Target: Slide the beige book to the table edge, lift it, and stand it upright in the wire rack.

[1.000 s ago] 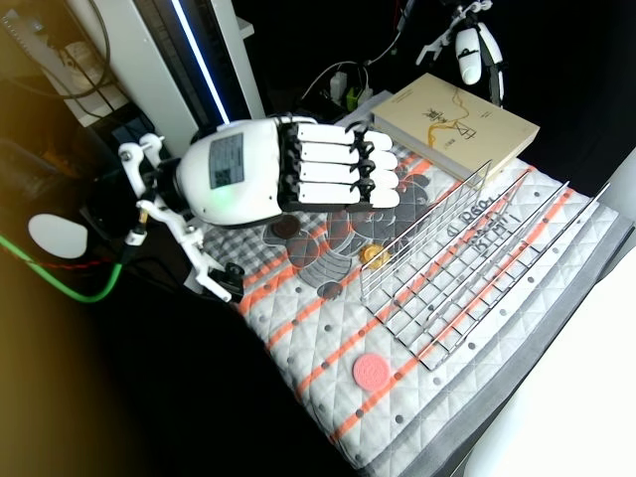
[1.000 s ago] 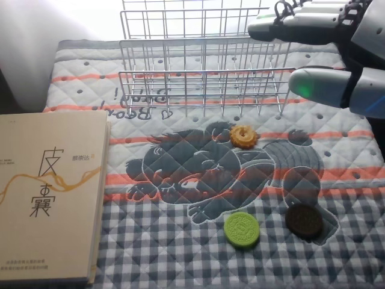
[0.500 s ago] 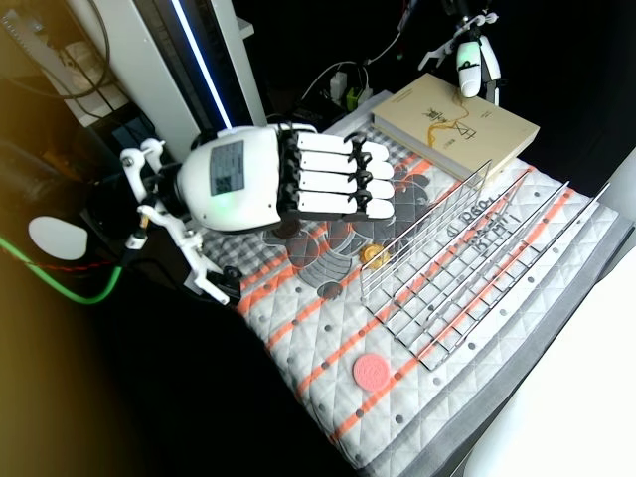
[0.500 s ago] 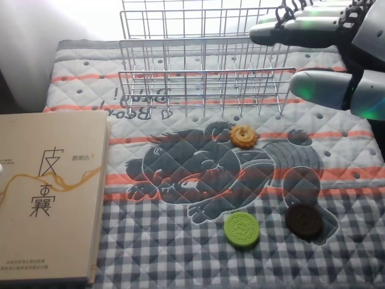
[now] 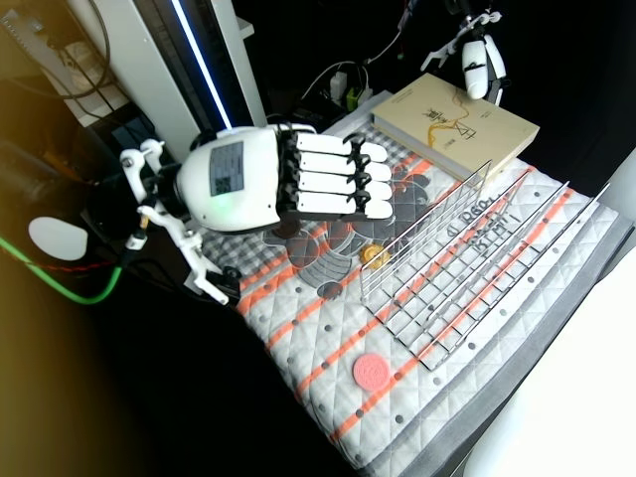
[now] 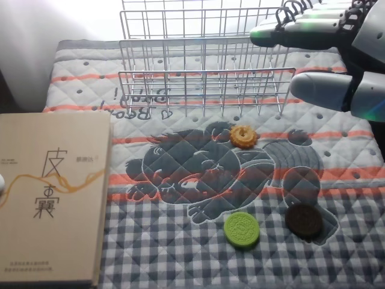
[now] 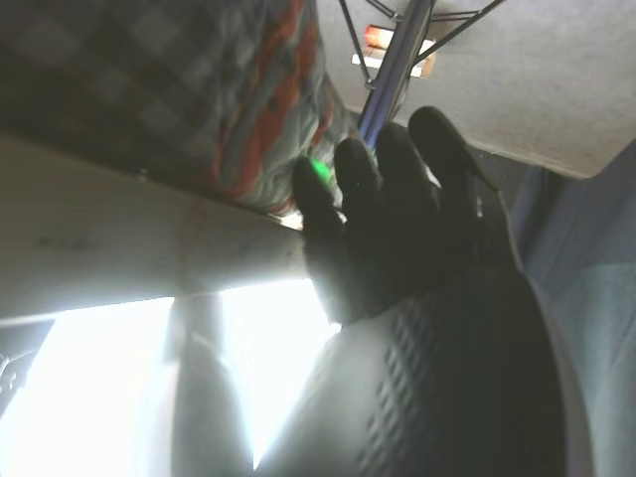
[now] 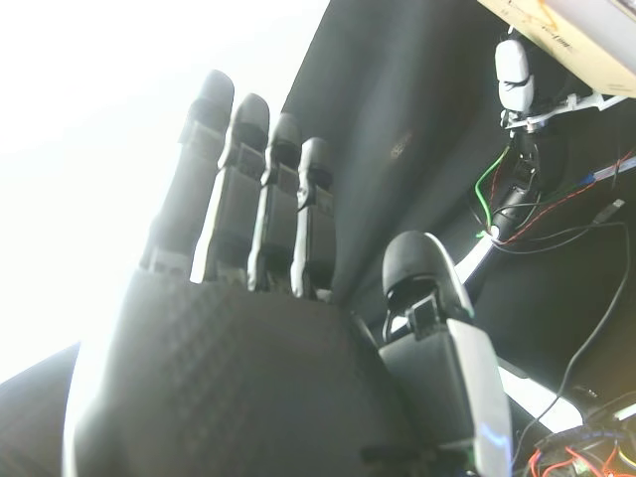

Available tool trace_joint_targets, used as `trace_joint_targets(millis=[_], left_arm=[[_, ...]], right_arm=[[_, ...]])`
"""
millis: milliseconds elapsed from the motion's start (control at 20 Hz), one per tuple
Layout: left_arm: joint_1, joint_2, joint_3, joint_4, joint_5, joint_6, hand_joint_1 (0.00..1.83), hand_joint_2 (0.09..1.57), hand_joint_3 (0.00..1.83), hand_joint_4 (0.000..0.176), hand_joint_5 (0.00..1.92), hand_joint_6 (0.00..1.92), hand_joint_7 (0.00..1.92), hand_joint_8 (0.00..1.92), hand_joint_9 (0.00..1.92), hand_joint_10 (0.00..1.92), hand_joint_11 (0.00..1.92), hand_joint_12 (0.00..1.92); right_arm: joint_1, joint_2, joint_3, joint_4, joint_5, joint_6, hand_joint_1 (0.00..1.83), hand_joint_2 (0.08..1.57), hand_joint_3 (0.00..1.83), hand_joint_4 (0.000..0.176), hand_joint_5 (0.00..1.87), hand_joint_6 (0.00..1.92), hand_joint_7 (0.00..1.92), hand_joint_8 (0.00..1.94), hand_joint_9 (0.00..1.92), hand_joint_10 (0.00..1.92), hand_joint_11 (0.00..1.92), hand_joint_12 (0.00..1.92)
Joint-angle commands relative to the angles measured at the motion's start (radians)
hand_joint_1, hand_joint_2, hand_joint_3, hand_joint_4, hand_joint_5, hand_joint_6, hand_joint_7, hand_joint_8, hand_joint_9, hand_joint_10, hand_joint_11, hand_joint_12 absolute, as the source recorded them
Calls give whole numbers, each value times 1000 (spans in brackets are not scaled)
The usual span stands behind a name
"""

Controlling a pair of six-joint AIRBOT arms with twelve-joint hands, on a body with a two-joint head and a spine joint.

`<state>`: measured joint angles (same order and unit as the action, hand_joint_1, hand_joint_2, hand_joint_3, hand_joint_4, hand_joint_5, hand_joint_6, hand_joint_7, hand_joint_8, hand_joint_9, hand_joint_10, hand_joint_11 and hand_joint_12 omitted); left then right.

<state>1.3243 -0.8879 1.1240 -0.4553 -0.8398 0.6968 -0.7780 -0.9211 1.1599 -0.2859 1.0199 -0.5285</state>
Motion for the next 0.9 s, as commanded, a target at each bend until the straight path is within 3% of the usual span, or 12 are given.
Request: trace_joint_targets(millis=[0, 50, 100, 200, 250, 300, 550, 600, 650, 700, 750, 850], left_arm=[[-7, 0, 11, -24, -119, -17, 743, 1098, 0, 0, 1065, 27, 694, 10, 521, 19, 0, 1088], [-7, 0, 14, -29, -123, -19, 960, 1097, 0, 126, 1028, 722, 717, 14, 536, 11, 0, 1096], [-7, 0, 16, -33, -124, -20, 986, 1115, 6, 166, 965, 960, 716, 8, 562, 16, 0, 1288], [-7, -3, 20, -41, -129, -29, 1002, 1118, 0, 176, 963, 998, 714, 5, 558, 10, 0, 1279], [-7, -5, 22, -43, -130, -35, 1022, 1113, 0, 143, 978, 978, 724, 6, 574, 14, 0, 1297], [-7, -7, 24, -48, -136, -41, 1085, 1104, 0, 5, 1009, 931, 772, 12, 594, 17, 0, 1276], [1, -7, 23, -124, -213, -43, 1155, 1125, 0, 0, 961, 995, 894, 27, 695, 40, 0, 1284], [1, -6, 23, -134, -228, -43, 1322, 1141, 5, 0, 1018, 857, 867, 948, 725, 1108, 336, 1349], [1, -6, 20, -144, -257, -44, 1459, 1140, 0, 0, 896, 971, 899, 1049, 866, 1189, 582, 1562], [1, -5, 18, -150, -277, -44, 1493, 1114, 0, 0, 884, 913, 944, 967, 980, 1107, 744, 1545], [1, -5, 15, -157, -302, -44, 1424, 1052, 0, 0, 1014, 739, 1143, 660, 1165, 975, 1043, 1202], [1, -7, 6, -178, -353, -45, 1407, 1034, 0, 0, 1060, 708, 1211, 544, 1132, 982, 1130, 1005]], right_arm=[[6, -1, -2, 44, 115, 2, 0, 1409, 2, 0, 446, 4, 495, 5, 491, 5, 517, 10], [6, -1, -2, 45, 115, 2, 0, 1407, 1, 0, 447, 4, 498, 5, 484, 1, 498, 1], [5, -1, -2, 46, 115, 2, 0, 1401, 0, 0, 450, 5, 501, 6, 485, 2, 505, 5], [5, -2, -2, 46, 115, 2, 0, 1398, 0, 0, 432, 0, 488, 0, 485, 2, 515, 8], [5, -2, -2, 46, 115, 2, 0, 1399, 0, 0, 428, 0, 489, 1, 489, 3, 522, 11], [3, -2, -3, 47, 115, 2, 0, 1400, 0, 0, 423, 0, 490, 1, 498, 6, 538, 17], [-8, 6, -8, 57, 115, 2, 0, 1415, 5, 0, 438, 5, 494, 1, 486, 0, 507, 0], [-8, 7, -8, 58, 115, 2, 0, 1419, 6, 0, 438, 5, 492, 1, 491, 3, 522, 7], [-10, 7, -8, 61, 115, 2, 0, 1410, 2, 0, 438, 4, 489, 0, 489, 1, 516, 4], [-10, 6, -8, 61, 115, 2, 0, 1410, 1, 0, 428, 0, 481, 0, 479, 0, 506, 0], [-10, 6, -8, 61, 115, 2, 0, 1410, 1, 0, 437, 4, 501, 8, 500, 9, 519, 6], [-10, 4, -8, 61, 115, 2, 0, 1413, 2, 0, 443, 6, 506, 8, 509, 10, 542, 15]])
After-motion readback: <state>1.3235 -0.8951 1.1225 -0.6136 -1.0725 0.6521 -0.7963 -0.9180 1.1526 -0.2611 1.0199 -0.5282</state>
